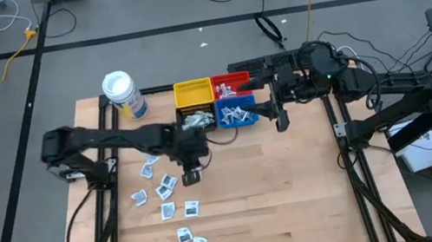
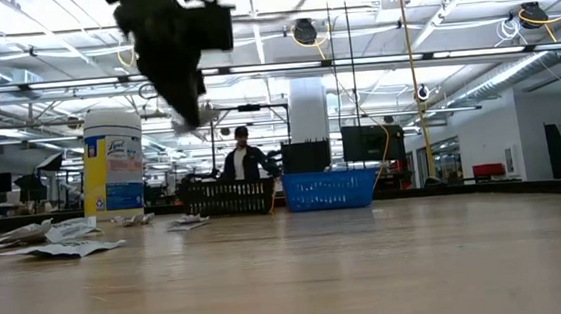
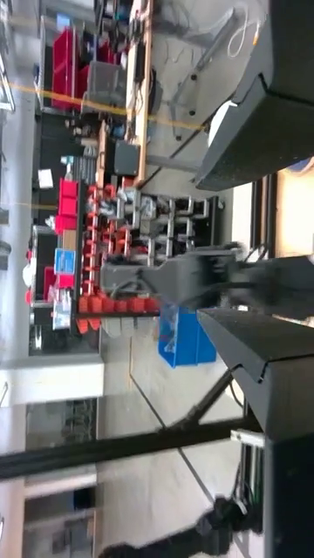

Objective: Pick & Place First Aid Supplies
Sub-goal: Put the orange ointment pack into the red basket

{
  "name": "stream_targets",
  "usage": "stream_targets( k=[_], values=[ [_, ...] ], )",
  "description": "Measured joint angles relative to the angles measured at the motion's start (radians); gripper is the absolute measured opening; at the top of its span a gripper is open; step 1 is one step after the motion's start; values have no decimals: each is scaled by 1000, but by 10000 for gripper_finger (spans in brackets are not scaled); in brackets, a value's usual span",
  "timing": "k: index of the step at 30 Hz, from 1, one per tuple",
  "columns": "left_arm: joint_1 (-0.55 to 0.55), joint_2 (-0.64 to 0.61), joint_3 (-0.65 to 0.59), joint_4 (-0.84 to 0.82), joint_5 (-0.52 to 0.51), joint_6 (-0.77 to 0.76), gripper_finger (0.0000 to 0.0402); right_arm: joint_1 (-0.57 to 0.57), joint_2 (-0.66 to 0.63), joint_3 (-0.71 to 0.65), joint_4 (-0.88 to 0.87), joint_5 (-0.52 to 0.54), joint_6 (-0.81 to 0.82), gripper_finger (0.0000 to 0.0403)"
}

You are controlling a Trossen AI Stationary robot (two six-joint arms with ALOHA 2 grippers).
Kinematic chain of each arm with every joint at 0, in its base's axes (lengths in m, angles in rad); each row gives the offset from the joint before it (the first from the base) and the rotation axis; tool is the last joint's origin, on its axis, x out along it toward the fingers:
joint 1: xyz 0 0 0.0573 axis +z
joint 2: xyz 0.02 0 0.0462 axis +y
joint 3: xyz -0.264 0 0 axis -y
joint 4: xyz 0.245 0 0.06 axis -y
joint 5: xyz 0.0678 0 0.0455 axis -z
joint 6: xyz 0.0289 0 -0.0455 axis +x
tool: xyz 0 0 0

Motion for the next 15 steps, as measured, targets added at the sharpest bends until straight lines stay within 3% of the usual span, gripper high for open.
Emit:
stream_targets(
  k=[3, 15],
  values=[
    [12, -81, 0, 37, -12, -25, 2, 0, 0, 0, -2, 41, 1, 228],
    [32, -360, 1, 319, -141, -105, 1, -8, 0, 0, -2, 41, 30, 228]
  ],
)
